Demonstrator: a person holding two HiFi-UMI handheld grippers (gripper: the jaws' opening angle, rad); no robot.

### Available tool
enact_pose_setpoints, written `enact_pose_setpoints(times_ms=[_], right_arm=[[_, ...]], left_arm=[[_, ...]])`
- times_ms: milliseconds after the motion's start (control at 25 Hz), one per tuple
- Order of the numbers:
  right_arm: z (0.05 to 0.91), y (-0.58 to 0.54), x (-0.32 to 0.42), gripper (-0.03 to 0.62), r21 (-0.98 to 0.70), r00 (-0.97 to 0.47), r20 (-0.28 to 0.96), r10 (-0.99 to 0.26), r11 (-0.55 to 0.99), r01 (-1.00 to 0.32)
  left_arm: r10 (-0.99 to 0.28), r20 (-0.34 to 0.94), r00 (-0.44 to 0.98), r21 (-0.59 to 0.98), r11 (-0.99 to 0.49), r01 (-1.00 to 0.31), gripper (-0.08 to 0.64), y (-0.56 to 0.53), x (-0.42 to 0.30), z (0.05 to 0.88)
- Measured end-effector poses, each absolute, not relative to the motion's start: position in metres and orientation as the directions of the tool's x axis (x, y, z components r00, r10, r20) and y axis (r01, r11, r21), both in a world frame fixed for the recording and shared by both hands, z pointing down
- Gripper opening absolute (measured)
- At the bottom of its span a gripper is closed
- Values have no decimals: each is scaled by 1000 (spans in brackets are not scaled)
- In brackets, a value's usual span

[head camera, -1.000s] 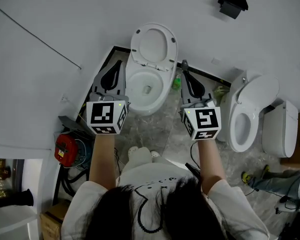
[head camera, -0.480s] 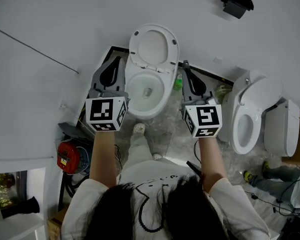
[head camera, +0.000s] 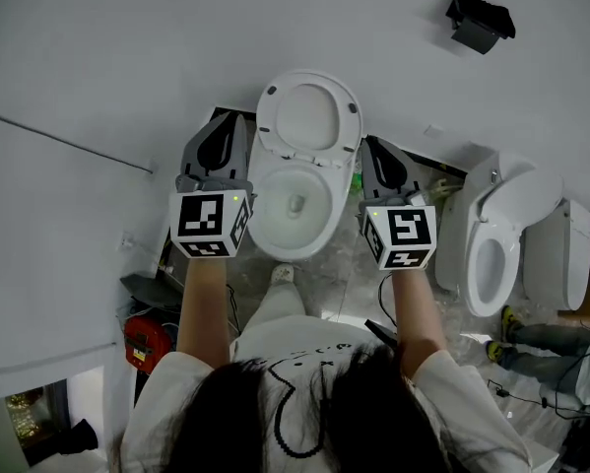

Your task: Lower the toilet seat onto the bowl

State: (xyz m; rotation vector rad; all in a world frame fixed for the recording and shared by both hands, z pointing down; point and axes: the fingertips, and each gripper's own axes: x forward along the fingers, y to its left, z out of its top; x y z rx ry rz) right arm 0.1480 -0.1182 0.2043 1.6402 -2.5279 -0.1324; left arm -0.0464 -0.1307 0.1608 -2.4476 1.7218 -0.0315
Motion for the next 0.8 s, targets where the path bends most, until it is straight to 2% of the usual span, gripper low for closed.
enact_pose_setpoints(times_ms=[440, 480, 560, 680, 800], right_arm=[[218, -218, 116, 38, 113, -351, 115, -929, 363, -925], [220, -225, 113, 54, 107, -350, 119, -929, 362, -926], [223, -237, 109, 146, 92, -351, 123, -928, 363, -927], [228, -253, 104, 240, 81, -348, 125, -929, 359, -930], [238, -269, 99, 256, 101, -339, 152, -929, 355, -929]], left_arm=[[-917, -41, 397, -105, -391, -914, 11, -242, -81, 172], [-915, -39, 402, -101, -396, -913, 9, -250, -83, 173], [-910, -33, 412, -95, -408, -908, 9, -264, -87, 177], [-902, -21, 432, -89, -429, -899, 11, -280, -88, 184], [-892, -8, 451, -88, -449, -889, 9, -293, -88, 192]])
